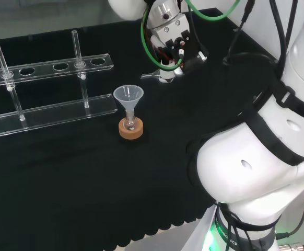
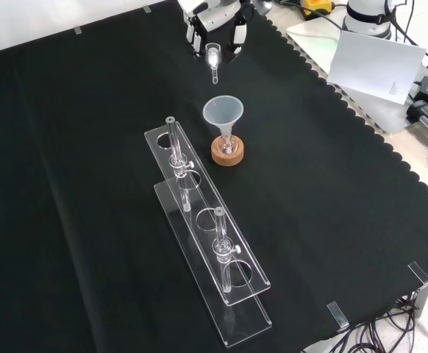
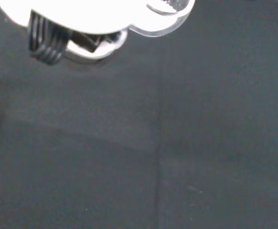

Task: Pour all the NaCl from the weighing funnel into the round-bottom flask.

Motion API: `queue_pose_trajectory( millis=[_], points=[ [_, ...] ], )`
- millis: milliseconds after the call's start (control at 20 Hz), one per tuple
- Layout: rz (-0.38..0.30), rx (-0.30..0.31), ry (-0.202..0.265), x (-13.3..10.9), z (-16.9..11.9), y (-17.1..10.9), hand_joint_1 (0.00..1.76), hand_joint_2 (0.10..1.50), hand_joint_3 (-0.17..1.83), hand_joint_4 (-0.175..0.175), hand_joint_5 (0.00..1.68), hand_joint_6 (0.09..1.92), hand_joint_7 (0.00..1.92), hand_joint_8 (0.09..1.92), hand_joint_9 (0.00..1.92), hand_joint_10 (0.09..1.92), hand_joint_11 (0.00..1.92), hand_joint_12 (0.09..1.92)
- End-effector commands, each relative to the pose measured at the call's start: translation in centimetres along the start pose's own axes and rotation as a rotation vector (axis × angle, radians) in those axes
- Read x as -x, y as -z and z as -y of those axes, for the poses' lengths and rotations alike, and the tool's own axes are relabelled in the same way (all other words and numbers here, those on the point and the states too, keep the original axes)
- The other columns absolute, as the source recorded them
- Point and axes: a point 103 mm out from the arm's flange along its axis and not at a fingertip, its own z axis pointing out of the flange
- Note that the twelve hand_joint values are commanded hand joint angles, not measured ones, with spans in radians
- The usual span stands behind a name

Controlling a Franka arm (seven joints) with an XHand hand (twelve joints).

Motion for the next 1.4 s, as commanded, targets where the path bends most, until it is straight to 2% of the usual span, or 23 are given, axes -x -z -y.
queue_pose_trajectory(
  millis=[50, 1400],
  points=[
    [0.024, -0.018, 0.018, -1.4, -0.3, 0.0, 1.17, 0.6, 0.62, 0.175, 1.58, 0.09, 1.15, 0.52, 1.49, 0.09, 1.31, 0.72],
    [0.128, -0.108, 0.018, -2.7, -0.9, 0.5, 1.16, 0.61, 0.61, 0.175, 1.58, 0.09, 1.17, 0.51, 1.49, 0.09, 1.28, 0.71]
  ],
)
